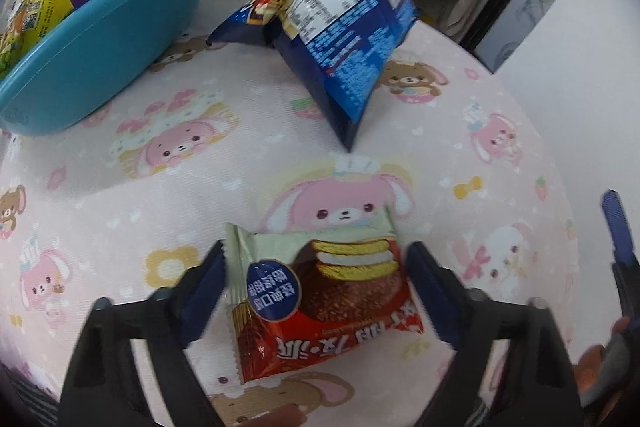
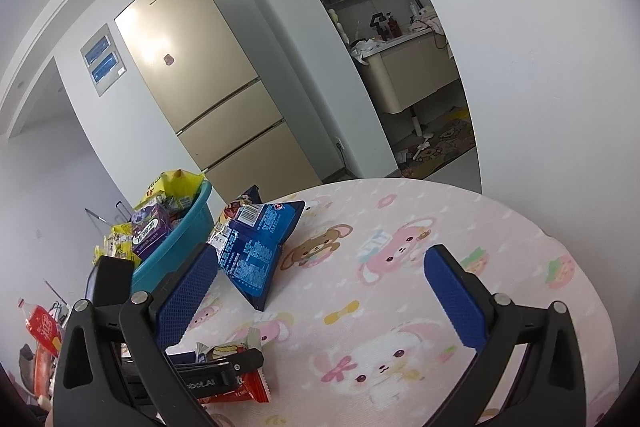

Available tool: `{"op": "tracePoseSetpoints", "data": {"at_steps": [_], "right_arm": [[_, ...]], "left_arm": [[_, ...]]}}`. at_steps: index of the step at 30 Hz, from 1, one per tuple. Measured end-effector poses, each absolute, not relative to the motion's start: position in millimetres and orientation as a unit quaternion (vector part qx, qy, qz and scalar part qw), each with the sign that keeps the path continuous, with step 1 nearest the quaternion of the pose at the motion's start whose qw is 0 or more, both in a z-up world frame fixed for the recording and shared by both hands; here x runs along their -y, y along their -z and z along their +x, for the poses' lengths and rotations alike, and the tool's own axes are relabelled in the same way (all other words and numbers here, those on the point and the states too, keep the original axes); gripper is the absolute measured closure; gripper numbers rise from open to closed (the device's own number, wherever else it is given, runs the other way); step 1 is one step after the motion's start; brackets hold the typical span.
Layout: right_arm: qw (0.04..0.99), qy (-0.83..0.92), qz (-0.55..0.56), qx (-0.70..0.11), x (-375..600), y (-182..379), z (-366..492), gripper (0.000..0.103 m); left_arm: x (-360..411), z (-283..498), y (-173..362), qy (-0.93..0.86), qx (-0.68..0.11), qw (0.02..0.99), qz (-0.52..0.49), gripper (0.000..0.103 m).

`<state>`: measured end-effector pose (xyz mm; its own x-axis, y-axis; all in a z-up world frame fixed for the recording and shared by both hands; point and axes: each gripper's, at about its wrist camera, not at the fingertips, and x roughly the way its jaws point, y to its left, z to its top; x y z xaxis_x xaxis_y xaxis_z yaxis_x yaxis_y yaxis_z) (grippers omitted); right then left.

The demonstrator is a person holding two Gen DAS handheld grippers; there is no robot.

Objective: Organize snacks
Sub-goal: 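Move the left tool onto the red wafer pack and close on it, then lift the wafer pack toward the basin with the left tool while the right tool grasps the blue snack bag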

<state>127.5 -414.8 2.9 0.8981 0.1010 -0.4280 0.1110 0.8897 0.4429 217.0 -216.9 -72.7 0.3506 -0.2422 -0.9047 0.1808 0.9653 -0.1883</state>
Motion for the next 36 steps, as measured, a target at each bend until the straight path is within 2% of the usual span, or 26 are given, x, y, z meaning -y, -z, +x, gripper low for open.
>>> {"op": "tracePoseSetpoints", "data": {"at_steps": [4, 7, 21, 28, 33, 36], "right_arm": [[0.946, 0.001, 0.230, -0.230, 412.2, -2.2, 128.7, 0.000], [0.946, 0.000, 0.225, -0.233, 410.1, -1.7, 129.3, 0.000], [0.946, -0.066, 0.217, -0.231, 396.0, -6.7, 132.4, 0.000], [0.937, -0.199, 0.048, -0.282, 342.9, -37.0, 208.1, 0.000], [0.896, -0.247, -0.098, -0.357, 297.9, -23.3, 279.4, 0.000], [0.872, -0.265, -0.127, -0.392, 279.4, -9.9, 307.1, 0.000]], "left_arm": [[205.0, 212.7, 64.5, 0.148, -0.547, 0.823, -0.047, 0.040], [192.0, 207.8, 56.4, 0.164, -0.543, 0.822, -0.059, 0.045], [108.2, 179.2, 2.8, 0.208, -0.449, 0.859, -0.132, 0.047], [54.1, 167.4, -28.0, 0.192, -0.390, 0.887, -0.157, 0.047], [25.8, 161.8, -53.2, 0.186, -0.351, 0.903, -0.165, 0.047], [8.6, 160.8, -63.6, 0.175, -0.334, 0.911, -0.168, 0.047]]}}
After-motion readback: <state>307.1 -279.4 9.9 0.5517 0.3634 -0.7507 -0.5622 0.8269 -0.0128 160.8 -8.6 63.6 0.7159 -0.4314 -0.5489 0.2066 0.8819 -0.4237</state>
